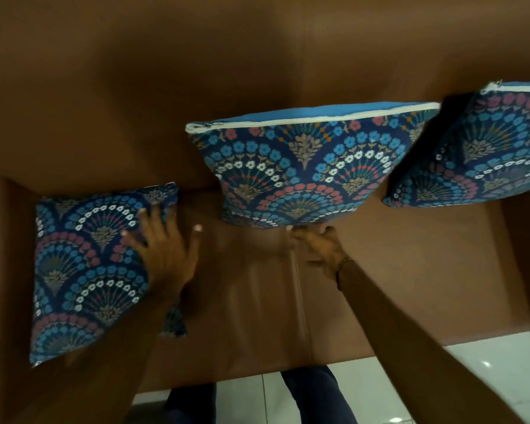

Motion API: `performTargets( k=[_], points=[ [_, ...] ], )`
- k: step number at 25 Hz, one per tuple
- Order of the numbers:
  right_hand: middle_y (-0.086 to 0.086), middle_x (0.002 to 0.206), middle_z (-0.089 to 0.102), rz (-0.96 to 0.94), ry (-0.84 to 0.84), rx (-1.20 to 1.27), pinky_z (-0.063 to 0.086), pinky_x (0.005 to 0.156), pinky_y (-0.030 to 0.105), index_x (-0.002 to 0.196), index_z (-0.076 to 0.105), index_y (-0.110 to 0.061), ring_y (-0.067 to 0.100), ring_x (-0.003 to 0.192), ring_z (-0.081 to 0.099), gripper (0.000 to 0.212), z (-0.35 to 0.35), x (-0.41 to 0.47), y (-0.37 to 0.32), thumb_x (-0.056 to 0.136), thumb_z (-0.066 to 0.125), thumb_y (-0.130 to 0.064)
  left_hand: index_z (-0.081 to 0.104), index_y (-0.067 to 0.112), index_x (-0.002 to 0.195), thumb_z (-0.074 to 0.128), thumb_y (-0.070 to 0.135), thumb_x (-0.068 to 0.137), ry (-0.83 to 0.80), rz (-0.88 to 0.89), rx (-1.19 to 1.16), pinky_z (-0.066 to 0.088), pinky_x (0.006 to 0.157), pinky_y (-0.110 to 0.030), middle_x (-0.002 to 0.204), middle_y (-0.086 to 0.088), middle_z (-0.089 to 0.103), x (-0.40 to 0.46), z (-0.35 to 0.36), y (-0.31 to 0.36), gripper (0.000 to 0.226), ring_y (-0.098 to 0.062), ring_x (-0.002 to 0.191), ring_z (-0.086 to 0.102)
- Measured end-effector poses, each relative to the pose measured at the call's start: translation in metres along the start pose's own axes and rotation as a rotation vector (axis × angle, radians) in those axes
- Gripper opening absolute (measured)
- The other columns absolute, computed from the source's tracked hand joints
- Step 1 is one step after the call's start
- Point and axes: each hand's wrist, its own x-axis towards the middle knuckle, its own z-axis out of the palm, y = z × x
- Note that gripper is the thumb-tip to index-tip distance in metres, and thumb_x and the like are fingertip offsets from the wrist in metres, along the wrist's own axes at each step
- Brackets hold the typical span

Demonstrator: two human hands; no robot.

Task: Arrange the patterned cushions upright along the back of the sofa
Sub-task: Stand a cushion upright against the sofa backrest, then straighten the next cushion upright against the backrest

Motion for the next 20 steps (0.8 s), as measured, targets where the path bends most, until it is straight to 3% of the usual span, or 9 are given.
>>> performTargets(
  k=[4,6,7,10,13,14,16,18,20],
  points=[
    [0.0,0.135,0.07,0.008,-0.343,-0.134,0.064,0.088,0.051,0.124,0.067,-0.028,0.025,0.119,0.069,0.048,0.113,-0.018,-0.003,0.082,0.084,-0.045,0.028,-0.001,0.16,0.042,0.059,0.101,0.105,-0.314,-0.149,0.011,0.125,-0.073,0.17,-0.029,0.025,0.018,-0.045,-0.103,0.085,-0.05,0.158,0.018],
    [-0.008,0.138,0.061,0.025,-0.48,-0.217,0.065,0.08,0.047,0.133,0.052,-0.035,0.027,0.129,0.063,0.061,0.18,-0.036,-0.009,0.083,0.082,-0.05,0.026,0.0,0.161,0.048,0.06,0.101,0.073,-0.373,-0.22,0.015,0.127,-0.066,0.17,-0.028,0.025,0.027,-0.058,-0.154,0.089,-0.048,0.157,0.021],
    [-0.007,0.143,0.058,0.01,-0.506,-0.259,0.066,0.077,0.046,0.143,0.046,-0.034,0.028,0.13,0.062,0.079,0.211,-0.044,-0.012,0.078,0.085,-0.055,0.026,0.001,0.162,0.05,0.067,0.097,0.05,-0.403,-0.283,0.02,0.127,-0.063,0.169,-0.027,0.028,0.031,-0.064,-0.176,0.094,-0.047,0.156,0.026],
    [-0.007,0.144,0.057,-0.028,-0.526,-0.344,0.065,0.083,0.049,0.149,0.043,-0.034,0.028,0.131,0.06,0.103,0.282,-0.054,-0.009,0.063,0.09,-0.064,0.036,0.018,0.16,0.066,0.086,0.073,-0.058,-0.603,-0.639,0.042,0.12,-0.056,0.161,-0.014,0.047,0.042,-0.079,-0.229,0.115,-0.039,0.144,0.049],
    [-0.009,0.135,0.068,-0.176,-0.42,-0.303,0.066,0.075,0.054,0.142,0.052,-0.038,0.028,0.122,0.067,0.116,0.307,-0.049,0.002,0.041,0.099,-0.066,0.041,0.03,0.158,0.088,0.07,0.062,-0.268,-0.63,-0.895,0.055,0.108,-0.048,0.15,-0.001,0.059,0.047,-0.1,-0.255,0.114,-0.026,0.128,0.063],
    [-0.006,0.132,0.072,-0.242,-0.379,-0.263,0.066,0.076,0.056,0.14,0.055,-0.036,0.027,0.118,0.071,0.118,0.307,-0.048,0.005,0.035,0.102,-0.061,0.04,0.031,0.158,0.091,0.057,0.068,-0.282,-0.559,-0.934,0.058,0.103,-0.044,0.146,0.003,0.06,0.047,-0.104,-0.259,0.107,-0.02,0.125,0.065],
    [0.005,0.129,0.075,-0.355,-0.305,-0.151,0.064,0.086,0.057,0.135,0.062,-0.019,0.025,0.113,0.074,0.099,0.302,-0.063,0.001,0.047,0.105,-0.032,0.033,0.032,0.16,0.092,0.03,0.078,-0.217,-0.405,-0.984,0.061,0.093,-0.03,0.139,0.011,0.058,0.043,-0.114,-0.259,0.101,-0.004,0.121,0.063],
    [0.009,0.126,0.073,-0.519,-0.255,-0.025,0.064,0.092,0.039,0.131,0.055,-0.008,0.01,0.108,0.074,0.08,0.298,-0.076,-0.01,0.063,0.093,0.011,0.027,0.029,0.161,0.092,0.013,0.078,-0.11,-0.262,-0.975,0.058,0.094,-0.019,0.147,0.011,0.053,0.044,-0.124,-0.256,0.107,0.003,0.128,0.059],
    [-0.005,0.123,0.066,-0.695,-0.204,-0.015,0.06,0.088,0.018,0.134,0.045,-0.012,-0.012,0.102,0.069,0.086,0.304,-0.084,-0.031,0.066,0.085,0.024,0.023,0.026,0.162,0.094,0.011,0.075,-0.021,-0.152,-0.958,0.053,0.108,-0.023,0.158,0.005,0.047,0.056,-0.134,-0.254,0.113,-0.003,0.14,0.053]
  ],
)
